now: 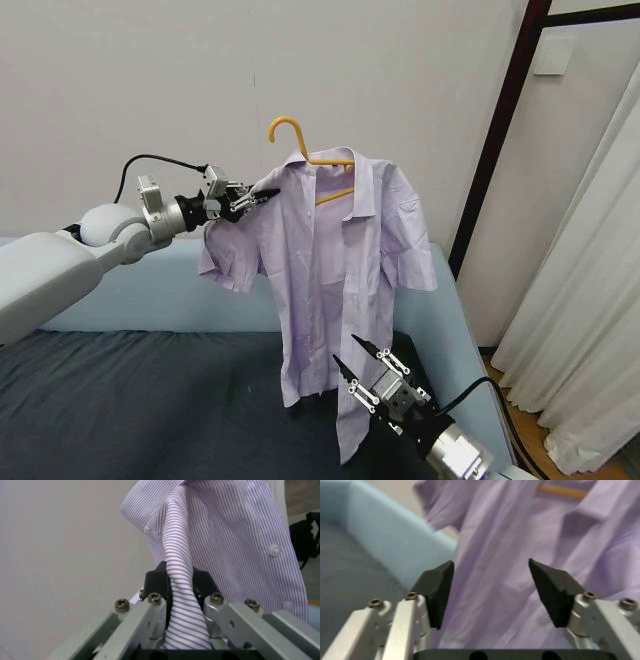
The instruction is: Pick up the clothes from the sofa and hang them on the clothes hanger.
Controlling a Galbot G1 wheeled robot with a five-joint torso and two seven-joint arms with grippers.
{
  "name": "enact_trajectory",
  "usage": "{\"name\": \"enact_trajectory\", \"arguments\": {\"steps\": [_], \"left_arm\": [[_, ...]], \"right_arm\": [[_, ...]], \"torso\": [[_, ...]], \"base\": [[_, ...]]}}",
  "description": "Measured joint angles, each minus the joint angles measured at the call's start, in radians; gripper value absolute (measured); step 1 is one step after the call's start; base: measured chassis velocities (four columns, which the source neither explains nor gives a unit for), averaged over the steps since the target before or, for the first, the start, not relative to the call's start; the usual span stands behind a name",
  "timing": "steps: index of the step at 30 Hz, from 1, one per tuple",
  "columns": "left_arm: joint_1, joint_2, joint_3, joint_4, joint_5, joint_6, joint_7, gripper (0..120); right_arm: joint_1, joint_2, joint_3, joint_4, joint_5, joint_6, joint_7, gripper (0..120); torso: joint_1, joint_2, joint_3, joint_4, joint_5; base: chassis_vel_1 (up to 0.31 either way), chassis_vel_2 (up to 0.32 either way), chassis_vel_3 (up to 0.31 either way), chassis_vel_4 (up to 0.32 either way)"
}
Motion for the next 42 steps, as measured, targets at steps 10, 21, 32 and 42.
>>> {"name": "enact_trajectory", "arguments": {"steps": [10, 21, 32, 42], "left_arm": [[-0.021, -0.025, 0.039, -0.042, 0.069, -0.008, 0.055, 7], [0.083, -0.015, 0.026, -0.168, 0.078, 0.034, -0.047, 7], [0.112, -0.012, 0.018, -0.212, 0.036, 0.067, -0.096, 7], [0.126, 0.000, 0.019, -0.250, 0.034, 0.077, -0.098, 7]], "right_arm": [[0.252, -0.007, 0.031, -0.011, 0.337, -0.131, 0.211, 98], [0.387, 0.030, -0.023, -0.093, 0.334, -0.281, 0.346, 100], [0.418, 0.073, -0.071, -0.170, 0.186, -0.337, 0.347, 84], [0.419, 0.102, -0.090, -0.202, 0.132, -0.340, 0.331, 47]], "torso": [[0.000, 0.000, 0.000, 0.0002, 0.0000], [0.000, 0.000, 0.000, 0.0002, -0.0002], [0.000, 0.000, 0.000, 0.0001, 0.0000], [0.000, 0.000, 0.000, 0.0001, -0.0001]], "base": [[0.000, 0.000, 0.000, 0.000], [0.000, 0.000, 0.000, 0.000], [0.000, 0.000, 0.000, 0.000], [0.000, 0.000, 0.000, 0.000]]}}
